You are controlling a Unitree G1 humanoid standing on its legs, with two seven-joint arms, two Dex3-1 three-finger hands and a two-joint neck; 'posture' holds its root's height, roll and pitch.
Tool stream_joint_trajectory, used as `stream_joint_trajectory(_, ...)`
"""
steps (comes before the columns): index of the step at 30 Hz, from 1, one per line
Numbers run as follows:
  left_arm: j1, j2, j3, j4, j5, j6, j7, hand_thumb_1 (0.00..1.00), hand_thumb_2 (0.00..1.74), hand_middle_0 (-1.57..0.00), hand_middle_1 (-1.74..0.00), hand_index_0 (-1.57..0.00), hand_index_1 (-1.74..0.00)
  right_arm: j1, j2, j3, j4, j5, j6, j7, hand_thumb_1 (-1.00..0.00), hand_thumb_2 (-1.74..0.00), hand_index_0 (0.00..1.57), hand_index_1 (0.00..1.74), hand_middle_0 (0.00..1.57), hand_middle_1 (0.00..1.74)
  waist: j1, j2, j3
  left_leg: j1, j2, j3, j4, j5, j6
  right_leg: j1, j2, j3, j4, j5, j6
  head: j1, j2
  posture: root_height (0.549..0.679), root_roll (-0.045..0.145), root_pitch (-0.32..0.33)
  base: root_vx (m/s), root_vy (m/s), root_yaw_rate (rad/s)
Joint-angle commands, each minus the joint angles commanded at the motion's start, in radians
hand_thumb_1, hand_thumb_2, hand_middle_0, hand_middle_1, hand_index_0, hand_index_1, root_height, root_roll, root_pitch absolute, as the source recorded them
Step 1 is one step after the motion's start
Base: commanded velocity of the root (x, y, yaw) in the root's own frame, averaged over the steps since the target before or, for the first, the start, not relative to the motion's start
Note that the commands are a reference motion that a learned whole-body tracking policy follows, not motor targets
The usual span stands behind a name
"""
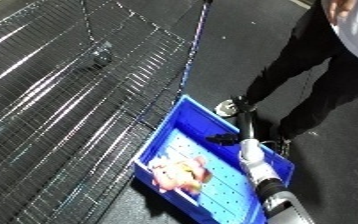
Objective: Pick up the object and place it into the box
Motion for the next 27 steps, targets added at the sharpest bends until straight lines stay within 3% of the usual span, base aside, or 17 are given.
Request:
stream_joint_trajectory(14,0.028,-0.015,0.02,-0.014,0.004,0.001,0.005,1.0,1.74,-1.57,-1.74,-1.57,-1.74,-0.011,0.044,0.04,-0.158,-0.061,-0.002,-0.013,0.0,0.0,0.0,0.0,0.0,0.0,0.013,-0.004,-0.001,0.005,-0.001,0.005,-0.009,0.003,0.0023,0.002,0.0007,0.001,-0.006,0.002,0.0043,-0.016,-0.017,0.649,0.074,-0.169,0.007,0.005,0.002)
stream_joint_trajectory(27,0.059,-0.034,0.047,-0.022,0.002,0.023,-0.004,1.0,1.74,-1.57,-1.74,-1.57,-1.74,-0.028,0.026,0.137,-0.393,-0.142,0.027,0.063,0.0,0.0,0.0,0.0,0.0,0.0,0.056,-0.02,0.003,0.005,-0.002,-0.003,-0.009,0.007,0.0016,0.008,0.0016,-0.007,0.0,0.001,0.007,-0.163,-0.032,0.648,0.065,-0.174,0.002,0.001,0.035)
